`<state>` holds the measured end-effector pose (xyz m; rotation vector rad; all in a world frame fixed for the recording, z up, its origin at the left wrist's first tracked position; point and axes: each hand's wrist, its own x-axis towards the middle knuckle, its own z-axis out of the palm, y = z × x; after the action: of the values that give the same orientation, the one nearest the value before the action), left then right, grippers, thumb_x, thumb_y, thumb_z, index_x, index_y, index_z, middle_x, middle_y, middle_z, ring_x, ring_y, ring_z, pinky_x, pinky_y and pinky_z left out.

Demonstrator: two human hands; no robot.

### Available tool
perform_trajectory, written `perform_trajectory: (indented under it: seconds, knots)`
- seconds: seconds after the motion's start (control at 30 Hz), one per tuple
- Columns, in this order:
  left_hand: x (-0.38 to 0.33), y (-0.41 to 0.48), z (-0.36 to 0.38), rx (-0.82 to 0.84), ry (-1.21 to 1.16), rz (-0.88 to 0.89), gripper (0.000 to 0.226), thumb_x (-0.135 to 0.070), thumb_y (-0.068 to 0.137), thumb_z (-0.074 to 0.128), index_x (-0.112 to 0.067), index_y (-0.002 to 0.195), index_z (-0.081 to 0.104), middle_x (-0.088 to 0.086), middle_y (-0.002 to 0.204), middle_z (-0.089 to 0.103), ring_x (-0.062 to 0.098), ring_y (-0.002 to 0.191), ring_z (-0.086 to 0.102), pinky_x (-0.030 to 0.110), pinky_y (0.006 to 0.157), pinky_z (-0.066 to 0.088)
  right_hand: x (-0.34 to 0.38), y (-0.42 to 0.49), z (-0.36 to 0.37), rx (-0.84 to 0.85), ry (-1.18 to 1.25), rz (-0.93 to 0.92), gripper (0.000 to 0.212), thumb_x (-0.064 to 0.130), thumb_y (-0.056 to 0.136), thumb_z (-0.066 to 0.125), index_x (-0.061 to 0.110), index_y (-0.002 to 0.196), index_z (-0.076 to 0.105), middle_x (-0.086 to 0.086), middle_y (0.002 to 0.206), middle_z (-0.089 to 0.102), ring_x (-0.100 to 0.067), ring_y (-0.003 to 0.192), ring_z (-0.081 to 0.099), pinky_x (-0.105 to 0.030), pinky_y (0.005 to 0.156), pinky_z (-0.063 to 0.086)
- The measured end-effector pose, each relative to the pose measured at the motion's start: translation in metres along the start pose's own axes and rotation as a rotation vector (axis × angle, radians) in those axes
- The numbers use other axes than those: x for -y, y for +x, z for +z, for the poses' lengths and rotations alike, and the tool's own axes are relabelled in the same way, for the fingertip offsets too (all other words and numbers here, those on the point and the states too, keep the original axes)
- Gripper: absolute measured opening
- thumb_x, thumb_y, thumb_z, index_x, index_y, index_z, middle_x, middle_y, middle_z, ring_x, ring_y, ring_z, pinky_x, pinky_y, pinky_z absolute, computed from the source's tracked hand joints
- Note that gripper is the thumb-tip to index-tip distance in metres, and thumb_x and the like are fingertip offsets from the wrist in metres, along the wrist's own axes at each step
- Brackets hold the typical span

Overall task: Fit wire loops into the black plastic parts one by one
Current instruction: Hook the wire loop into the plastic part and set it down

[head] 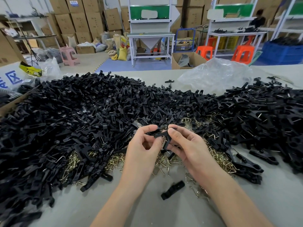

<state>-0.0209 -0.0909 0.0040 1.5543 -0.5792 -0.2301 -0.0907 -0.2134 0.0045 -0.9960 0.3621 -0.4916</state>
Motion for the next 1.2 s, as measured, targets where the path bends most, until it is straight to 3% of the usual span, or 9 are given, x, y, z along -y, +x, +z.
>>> perform_trajectory:
  seconds: [0.27, 0.4, 0.5, 0.67, 0.77, 0.87, 1.0, 1.1, 1.2]
  knots:
    - [-0.001, -0.002, 0.002, 0.000, -0.007, -0.033, 0.023, -0.018, 0.092, 0.068, -0.036, 0.105, 0.065, -0.010, 0.070, 0.056, 0.001, 0.059, 0.053, 0.011, 0.056, 0.043, -0.003, -0.001, 0.002, 0.021, 0.011, 0.065, 0.012, 0.021, 0.077, 0.076, 0.020, 0.087, 0.083, -0.008, 0.085, 0.077, -0.011, 0.070, 0.072, -0.020, 0.063, 0.057]
    - [-0.006, 0.000, -0.001, 0.110, -0.275, -0.177, 0.024, -0.011, 0.092, 0.070, -0.026, 0.111, 0.070, -0.005, 0.073, 0.064, 0.009, 0.063, 0.059, 0.021, 0.066, 0.053, -0.002, 0.001, 0.000, 0.010, 0.046, 0.079, 0.014, 0.022, 0.075, 0.076, 0.020, 0.087, 0.083, -0.009, 0.087, 0.077, -0.012, 0.071, 0.073, -0.021, 0.065, 0.059]
    - [-0.009, 0.000, -0.003, 0.201, -0.380, -0.169, 0.021, -0.010, 0.089, 0.070, -0.022, 0.107, 0.074, -0.004, 0.079, 0.070, 0.008, 0.069, 0.062, 0.019, 0.068, 0.053, 0.003, 0.000, -0.003, 0.042, 0.081, 0.107, 0.019, 0.022, 0.076, 0.076, 0.016, 0.092, 0.083, -0.009, 0.093, 0.078, -0.010, 0.074, 0.073, -0.020, 0.066, 0.059]
    - [-0.006, -0.007, 0.003, 0.151, -0.072, 0.057, 0.022, -0.032, 0.087, 0.074, -0.033, 0.109, 0.069, 0.000, 0.105, 0.072, 0.016, 0.095, 0.068, 0.029, 0.082, 0.055, 0.006, -0.006, -0.003, 0.166, 0.087, 0.200, 0.037, 0.021, 0.088, 0.068, 0.000, 0.119, 0.072, -0.020, 0.119, 0.071, -0.024, 0.104, 0.067, -0.030, 0.090, 0.060]
    - [-0.003, -0.010, 0.001, 0.173, -0.001, 0.104, 0.041, -0.048, 0.086, 0.072, -0.050, 0.123, 0.056, -0.001, 0.118, 0.061, 0.013, 0.099, 0.065, 0.030, 0.082, 0.055, 0.005, -0.015, 0.003, 0.314, 0.159, 0.268, 0.032, 0.017, 0.096, 0.063, -0.002, 0.120, 0.070, -0.019, 0.114, 0.071, -0.023, 0.103, 0.069, -0.033, 0.090, 0.060]
    - [-0.003, -0.010, -0.005, 0.279, 0.064, 0.160, 0.049, -0.051, 0.083, 0.070, -0.050, 0.128, 0.053, -0.009, 0.124, 0.063, 0.010, 0.113, 0.063, 0.025, 0.093, 0.053, 0.005, -0.023, 0.008, 0.429, 0.188, 0.340, 0.025, 0.018, 0.094, 0.066, 0.002, 0.113, 0.072, -0.015, 0.108, 0.070, -0.021, 0.100, 0.069, -0.034, 0.092, 0.059]
    - [-0.004, -0.010, -0.009, 0.284, 0.121, 0.215, 0.033, -0.047, 0.084, 0.069, -0.042, 0.116, 0.064, -0.017, 0.112, 0.070, 0.004, 0.103, 0.067, 0.014, 0.081, 0.052, 0.006, -0.024, 0.007, 0.473, 0.164, 0.366, 0.018, 0.019, 0.097, 0.065, 0.005, 0.108, 0.070, -0.013, 0.105, 0.069, -0.021, 0.096, 0.068, -0.035, 0.083, 0.060]
    - [-0.005, -0.010, -0.010, 0.289, 0.190, 0.253, 0.027, -0.049, 0.085, 0.067, -0.039, 0.110, 0.065, -0.017, 0.102, 0.072, 0.006, 0.086, 0.070, 0.019, 0.067, 0.055, 0.008, -0.021, 0.004, 0.499, 0.116, 0.380, 0.019, 0.020, 0.099, 0.063, 0.004, 0.106, 0.071, -0.013, 0.104, 0.070, -0.022, 0.093, 0.068, -0.036, 0.080, 0.060]
    - [-0.003, -0.010, -0.010, 0.277, 0.276, 0.317, 0.024, -0.051, 0.088, 0.064, -0.041, 0.110, 0.062, -0.016, 0.095, 0.071, 0.011, 0.079, 0.069, 0.027, 0.063, 0.056, 0.010, -0.019, 0.001, 0.493, 0.006, 0.329, 0.024, 0.024, 0.101, 0.060, 0.005, 0.105, 0.074, -0.012, 0.102, 0.073, -0.021, 0.094, 0.070, -0.042, 0.090, 0.058]
